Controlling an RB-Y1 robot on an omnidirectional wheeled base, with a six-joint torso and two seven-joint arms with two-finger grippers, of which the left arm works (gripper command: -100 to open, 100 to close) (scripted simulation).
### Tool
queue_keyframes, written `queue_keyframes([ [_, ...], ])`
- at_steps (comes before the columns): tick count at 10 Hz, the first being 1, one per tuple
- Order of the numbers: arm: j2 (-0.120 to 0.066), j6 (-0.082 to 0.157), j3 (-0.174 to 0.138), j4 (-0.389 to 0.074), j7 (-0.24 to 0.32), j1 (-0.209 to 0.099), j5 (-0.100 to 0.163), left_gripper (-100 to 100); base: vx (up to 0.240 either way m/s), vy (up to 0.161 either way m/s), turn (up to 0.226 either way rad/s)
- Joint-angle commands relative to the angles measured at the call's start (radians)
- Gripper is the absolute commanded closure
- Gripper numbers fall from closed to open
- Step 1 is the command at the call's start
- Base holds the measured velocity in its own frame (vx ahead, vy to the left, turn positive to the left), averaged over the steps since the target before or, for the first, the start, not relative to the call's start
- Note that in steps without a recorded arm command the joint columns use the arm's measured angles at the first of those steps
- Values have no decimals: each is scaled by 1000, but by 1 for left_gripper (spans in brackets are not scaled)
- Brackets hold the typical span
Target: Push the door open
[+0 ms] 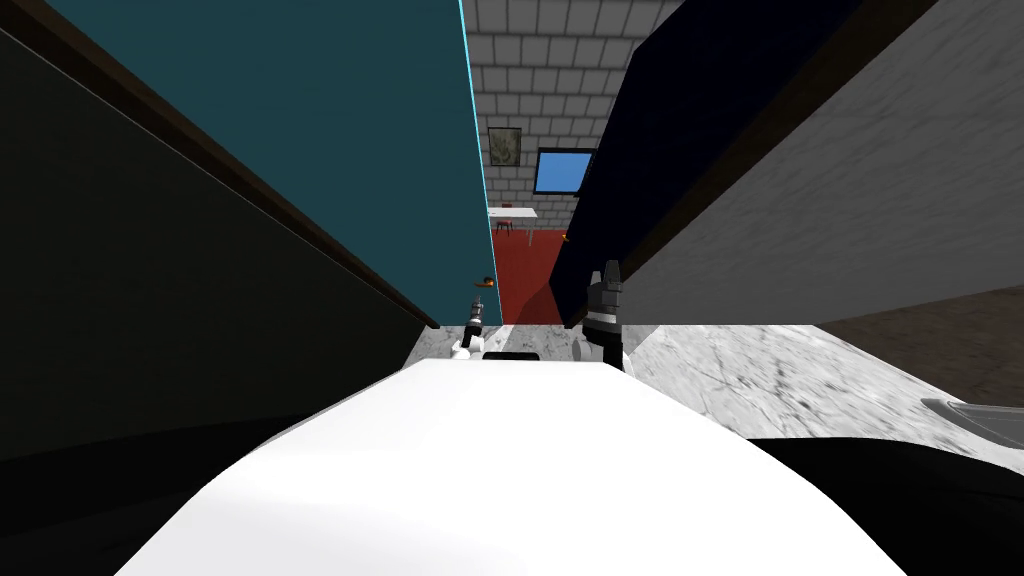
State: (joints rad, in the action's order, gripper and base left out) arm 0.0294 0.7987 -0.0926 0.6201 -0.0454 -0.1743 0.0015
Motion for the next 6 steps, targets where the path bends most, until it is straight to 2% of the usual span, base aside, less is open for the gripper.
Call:
queue_keyframes([
  [1,0,0,0,0,0,0,0,-100,11,31,-23],
  [2,-31,4,-2,-6,0,-1,1,-100,95,2,-26],
  [3,-43,6,-4,-7,0,-1,2,-100,197,8,-30],
  [5,-55,9,-7,-9,-1,0,4,-100,214,-4,-23],
  [6,-55,11,-8,-11,-1,0,5,-100,210,2,-23],
])
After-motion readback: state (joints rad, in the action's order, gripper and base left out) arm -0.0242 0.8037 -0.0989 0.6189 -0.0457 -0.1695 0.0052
